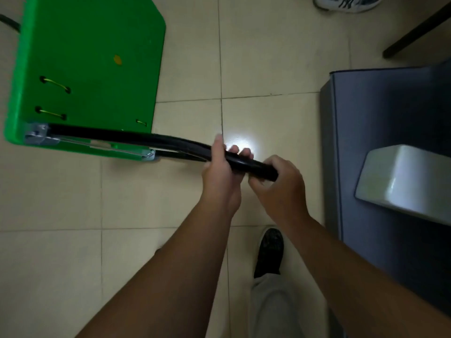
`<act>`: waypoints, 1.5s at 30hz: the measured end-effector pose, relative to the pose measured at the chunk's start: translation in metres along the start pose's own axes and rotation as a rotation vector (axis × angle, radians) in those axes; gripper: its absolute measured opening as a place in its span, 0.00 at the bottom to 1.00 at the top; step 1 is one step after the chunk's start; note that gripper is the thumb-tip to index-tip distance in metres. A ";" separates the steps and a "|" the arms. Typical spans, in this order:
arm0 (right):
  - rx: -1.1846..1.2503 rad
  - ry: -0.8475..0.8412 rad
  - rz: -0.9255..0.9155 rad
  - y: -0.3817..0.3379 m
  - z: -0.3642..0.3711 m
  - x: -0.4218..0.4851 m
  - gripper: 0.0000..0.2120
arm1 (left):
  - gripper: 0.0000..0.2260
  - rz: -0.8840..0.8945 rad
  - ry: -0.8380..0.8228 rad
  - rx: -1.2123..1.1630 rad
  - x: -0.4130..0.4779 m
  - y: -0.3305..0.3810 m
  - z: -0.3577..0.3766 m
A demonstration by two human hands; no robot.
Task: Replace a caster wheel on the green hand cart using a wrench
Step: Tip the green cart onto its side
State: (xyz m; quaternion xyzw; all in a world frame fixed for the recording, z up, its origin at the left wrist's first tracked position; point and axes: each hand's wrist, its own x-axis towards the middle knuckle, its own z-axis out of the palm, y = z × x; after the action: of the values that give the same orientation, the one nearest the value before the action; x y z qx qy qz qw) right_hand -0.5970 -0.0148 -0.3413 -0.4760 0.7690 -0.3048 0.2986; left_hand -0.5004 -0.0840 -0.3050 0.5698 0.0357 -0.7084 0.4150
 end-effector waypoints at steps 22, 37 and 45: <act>-0.077 -0.425 0.323 0.073 0.088 -0.061 0.12 | 0.10 0.070 0.142 0.569 0.029 -0.034 -0.110; -0.230 -0.941 -0.108 -0.105 0.042 -0.016 0.31 | 0.30 0.091 0.648 1.375 -0.037 0.055 -0.213; -0.578 -0.898 -0.410 -0.198 -0.076 0.090 0.28 | 0.24 0.225 0.457 1.252 -0.088 0.083 -0.081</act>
State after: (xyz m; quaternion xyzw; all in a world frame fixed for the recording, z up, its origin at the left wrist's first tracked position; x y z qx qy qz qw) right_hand -0.5779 -0.1544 -0.1590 -0.7606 0.5106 0.0987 0.3886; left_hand -0.3843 -0.0472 -0.2243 0.8386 -0.3541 -0.4096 0.0596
